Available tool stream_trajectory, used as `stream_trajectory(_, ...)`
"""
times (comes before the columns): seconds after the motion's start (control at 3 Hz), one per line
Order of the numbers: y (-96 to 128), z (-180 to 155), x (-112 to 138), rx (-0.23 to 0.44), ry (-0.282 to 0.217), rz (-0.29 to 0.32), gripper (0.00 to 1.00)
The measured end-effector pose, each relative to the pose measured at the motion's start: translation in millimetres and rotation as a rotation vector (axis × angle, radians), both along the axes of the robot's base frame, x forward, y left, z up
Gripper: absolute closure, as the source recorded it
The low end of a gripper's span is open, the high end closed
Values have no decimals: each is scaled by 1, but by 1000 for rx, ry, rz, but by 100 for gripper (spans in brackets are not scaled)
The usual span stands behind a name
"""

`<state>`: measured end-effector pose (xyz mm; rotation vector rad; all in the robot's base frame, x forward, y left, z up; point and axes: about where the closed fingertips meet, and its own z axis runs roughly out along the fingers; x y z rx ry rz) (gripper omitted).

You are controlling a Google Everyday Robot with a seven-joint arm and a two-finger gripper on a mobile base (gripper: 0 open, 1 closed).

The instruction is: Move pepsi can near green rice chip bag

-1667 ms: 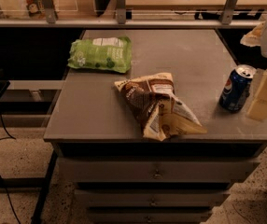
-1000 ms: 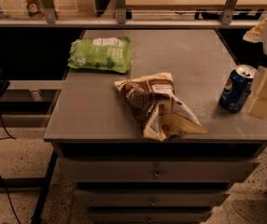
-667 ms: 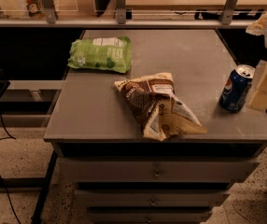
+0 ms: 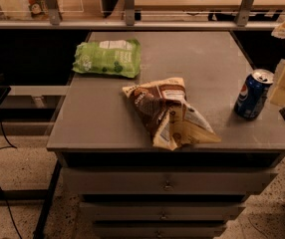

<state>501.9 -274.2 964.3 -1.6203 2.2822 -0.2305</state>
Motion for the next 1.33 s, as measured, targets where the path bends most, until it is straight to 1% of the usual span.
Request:
stream_trajectory(0.33,-20,-17,17,11,23,-21,0)
stream_trajectory(0.67,-29,-32,30,24,34,-11,0)
stream_trajectory(1.0,-30,-48,36,36,55,-5,17)
stream_trajectory(1.33,-27,-64,38,61,86,8,41)
